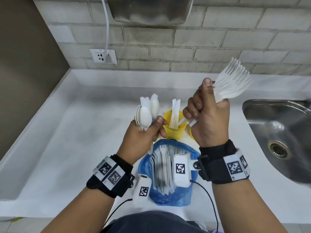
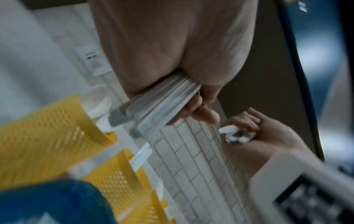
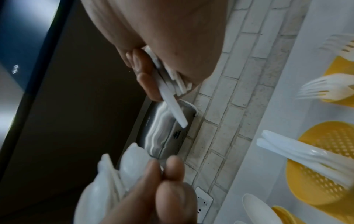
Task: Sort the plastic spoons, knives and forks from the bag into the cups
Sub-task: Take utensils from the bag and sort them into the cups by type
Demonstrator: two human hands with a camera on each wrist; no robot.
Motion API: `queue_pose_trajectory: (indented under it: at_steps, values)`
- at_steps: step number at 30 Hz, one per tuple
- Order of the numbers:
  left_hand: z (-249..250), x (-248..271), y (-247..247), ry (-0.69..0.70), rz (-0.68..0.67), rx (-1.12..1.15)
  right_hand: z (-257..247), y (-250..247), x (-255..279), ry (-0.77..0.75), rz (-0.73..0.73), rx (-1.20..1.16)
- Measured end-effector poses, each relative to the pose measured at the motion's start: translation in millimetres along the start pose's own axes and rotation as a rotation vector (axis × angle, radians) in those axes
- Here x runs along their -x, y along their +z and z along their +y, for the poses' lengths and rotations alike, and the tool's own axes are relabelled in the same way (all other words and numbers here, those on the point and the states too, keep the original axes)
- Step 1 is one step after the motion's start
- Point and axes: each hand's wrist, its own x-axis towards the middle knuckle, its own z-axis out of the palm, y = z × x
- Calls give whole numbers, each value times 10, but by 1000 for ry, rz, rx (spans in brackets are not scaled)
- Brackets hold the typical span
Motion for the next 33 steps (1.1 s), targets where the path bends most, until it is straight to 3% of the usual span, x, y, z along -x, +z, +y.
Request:
queue_pose_trajectory:
  at_steps: [3, 5, 16, 26, 33]
  values:
    - [12, -13, 29, -166, -90, 286, 16, 70, 32, -56, -55, 116]
    - [23, -9, 50, -266, -153, 356, 37, 95, 36, -93, -88, 194]
    - [56, -82, 104, -511, -194, 686, 165, 78, 64, -181, -170, 325]
    - [-8, -124, 140, -595, -183, 768, 379, 17, 150, -42, -189, 427]
    - [-49, -138, 91, -543, -45, 802, 451, -48, 84, -39, -159, 620]
